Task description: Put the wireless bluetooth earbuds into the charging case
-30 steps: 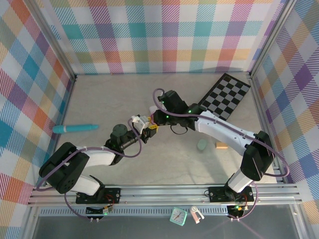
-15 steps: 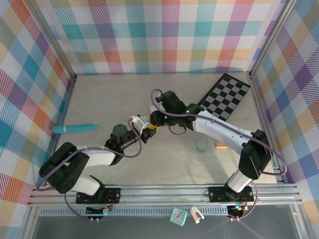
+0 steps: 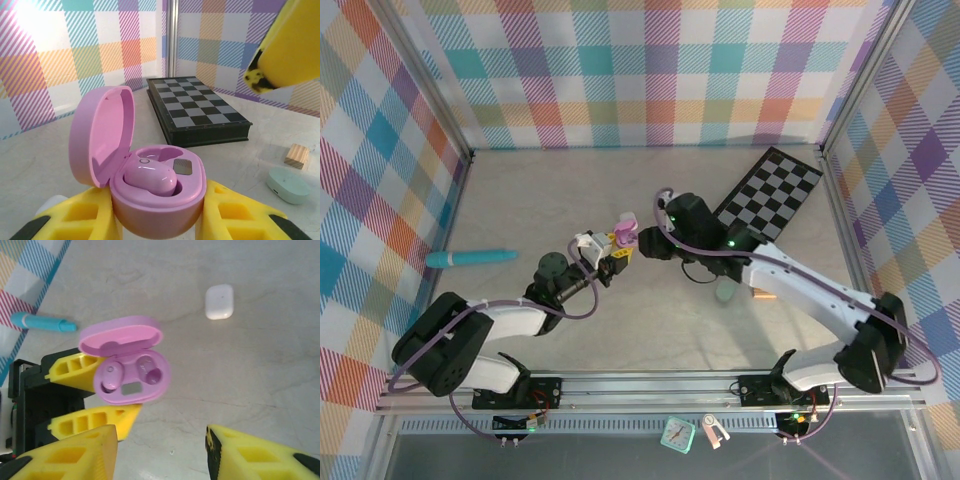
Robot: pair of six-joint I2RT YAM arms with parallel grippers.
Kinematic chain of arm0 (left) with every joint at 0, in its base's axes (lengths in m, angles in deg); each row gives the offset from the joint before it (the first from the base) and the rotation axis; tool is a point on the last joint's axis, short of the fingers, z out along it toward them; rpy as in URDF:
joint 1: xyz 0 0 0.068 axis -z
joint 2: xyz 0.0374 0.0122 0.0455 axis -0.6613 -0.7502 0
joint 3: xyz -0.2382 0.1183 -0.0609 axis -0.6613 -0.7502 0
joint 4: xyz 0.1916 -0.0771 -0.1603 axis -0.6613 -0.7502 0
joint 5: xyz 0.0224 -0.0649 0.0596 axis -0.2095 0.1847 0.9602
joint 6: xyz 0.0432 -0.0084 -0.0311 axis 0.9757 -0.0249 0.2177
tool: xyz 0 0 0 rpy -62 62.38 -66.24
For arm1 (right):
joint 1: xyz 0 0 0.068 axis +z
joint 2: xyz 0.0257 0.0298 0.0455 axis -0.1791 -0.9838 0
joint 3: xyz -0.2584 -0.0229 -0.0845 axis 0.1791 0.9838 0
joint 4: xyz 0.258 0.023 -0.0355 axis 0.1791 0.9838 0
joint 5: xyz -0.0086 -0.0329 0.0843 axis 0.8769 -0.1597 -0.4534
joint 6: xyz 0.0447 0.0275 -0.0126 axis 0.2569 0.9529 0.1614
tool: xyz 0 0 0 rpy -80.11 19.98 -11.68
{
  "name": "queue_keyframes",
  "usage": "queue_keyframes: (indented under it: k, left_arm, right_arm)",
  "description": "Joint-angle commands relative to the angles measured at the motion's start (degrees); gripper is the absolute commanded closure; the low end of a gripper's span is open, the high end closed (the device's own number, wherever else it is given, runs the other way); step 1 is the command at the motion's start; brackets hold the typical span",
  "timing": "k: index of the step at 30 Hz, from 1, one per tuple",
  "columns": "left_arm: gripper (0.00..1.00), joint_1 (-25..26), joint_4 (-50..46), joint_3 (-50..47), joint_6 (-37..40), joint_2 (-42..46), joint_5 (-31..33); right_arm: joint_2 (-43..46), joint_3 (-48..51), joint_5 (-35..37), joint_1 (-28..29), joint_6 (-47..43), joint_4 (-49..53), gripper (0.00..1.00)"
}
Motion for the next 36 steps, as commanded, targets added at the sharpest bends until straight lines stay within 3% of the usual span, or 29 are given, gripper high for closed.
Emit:
queue_keyframes:
  k: [1, 8, 14, 22, 36]
  left_arm:
    - [0.75, -0.7, -0.2, -0.9, -0.6, 3.3, -0.8]
    - [0.75, -0.7, -6.5, -0.3, -0.5, 9.3, -4.5]
    - [0.75, -0.7, -12.3, 0.4, -0.5, 14.6, -5.7]
    - [0.75, -0.7, -13.7, 0.6, -0.1, 15.6, -5.7]
    - [0.75, -0.7, -14.2, 0.8, 0.2, 15.9, -6.1]
  right_arm:
    - [2.7, 4.6, 3.1, -4.1, 2.3, -3.8, 0.49]
    - [-3.1, 11.1, -9.7, -19.1, 5.3, -11.8, 0.47]
    - [-14.8, 7.2, -14.8, -25.0, 3.7, -12.6, 0.47]
    - [-23.4, 5.2, -17.0, -25.8, 11.9, -13.4, 0.46]
    - [-30.3, 2.0, -19.6, -25.8, 13.1, -13.8, 0.46]
